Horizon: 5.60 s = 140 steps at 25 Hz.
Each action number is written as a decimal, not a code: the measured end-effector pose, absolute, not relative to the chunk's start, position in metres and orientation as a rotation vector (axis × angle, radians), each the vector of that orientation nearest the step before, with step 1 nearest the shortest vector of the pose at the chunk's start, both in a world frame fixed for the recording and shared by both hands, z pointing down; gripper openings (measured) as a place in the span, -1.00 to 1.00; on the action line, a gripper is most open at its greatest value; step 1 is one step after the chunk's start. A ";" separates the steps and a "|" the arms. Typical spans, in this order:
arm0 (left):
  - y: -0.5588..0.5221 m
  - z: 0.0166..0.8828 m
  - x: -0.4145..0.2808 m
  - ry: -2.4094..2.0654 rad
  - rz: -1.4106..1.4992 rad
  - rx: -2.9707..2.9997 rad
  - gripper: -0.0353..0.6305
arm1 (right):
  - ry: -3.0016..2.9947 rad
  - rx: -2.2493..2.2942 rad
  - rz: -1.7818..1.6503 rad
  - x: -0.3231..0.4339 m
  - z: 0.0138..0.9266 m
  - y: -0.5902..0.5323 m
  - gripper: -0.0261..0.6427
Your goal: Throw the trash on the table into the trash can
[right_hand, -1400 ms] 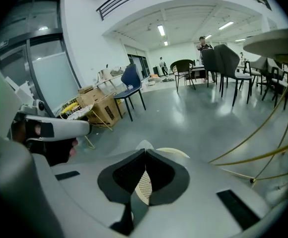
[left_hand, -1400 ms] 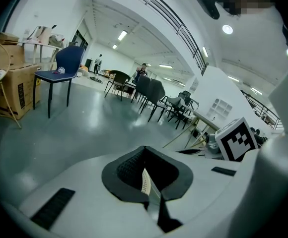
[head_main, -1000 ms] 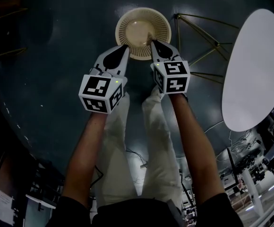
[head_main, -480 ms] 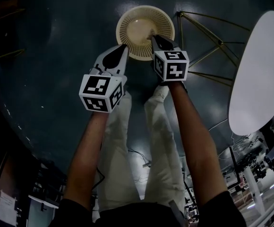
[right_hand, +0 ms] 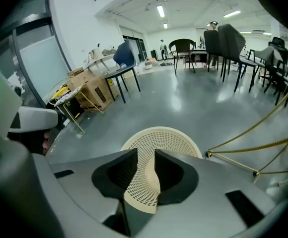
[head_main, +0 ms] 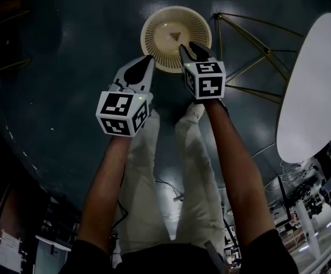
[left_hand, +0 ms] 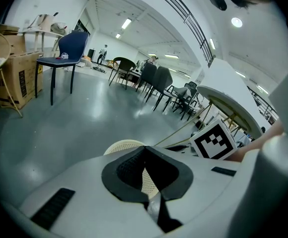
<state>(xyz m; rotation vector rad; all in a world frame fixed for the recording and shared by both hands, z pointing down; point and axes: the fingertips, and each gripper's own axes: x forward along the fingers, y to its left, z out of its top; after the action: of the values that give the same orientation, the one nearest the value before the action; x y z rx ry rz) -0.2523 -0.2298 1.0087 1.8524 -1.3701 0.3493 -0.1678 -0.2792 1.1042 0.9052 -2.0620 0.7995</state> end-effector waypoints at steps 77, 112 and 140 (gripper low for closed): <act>-0.238 0.358 -0.210 -1.363 0.262 2.552 -0.85 | -2.621 1.230 0.417 -0.144 0.371 -0.244 -0.86; -0.141 0.267 -0.158 -1.270 0.071 2.688 -0.85 | -2.744 1.372 0.313 -0.089 0.274 -0.147 -0.86; 0.050 0.210 -0.035 -1.324 0.031 2.784 -0.85 | -2.855 1.311 0.151 0.012 0.209 0.036 -0.86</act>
<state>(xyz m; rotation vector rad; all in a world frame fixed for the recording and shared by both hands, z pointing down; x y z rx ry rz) -0.0352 0.0499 0.2098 2.7844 -1.3242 0.0306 0.0120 0.0364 0.2094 1.3112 -2.8552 0.1512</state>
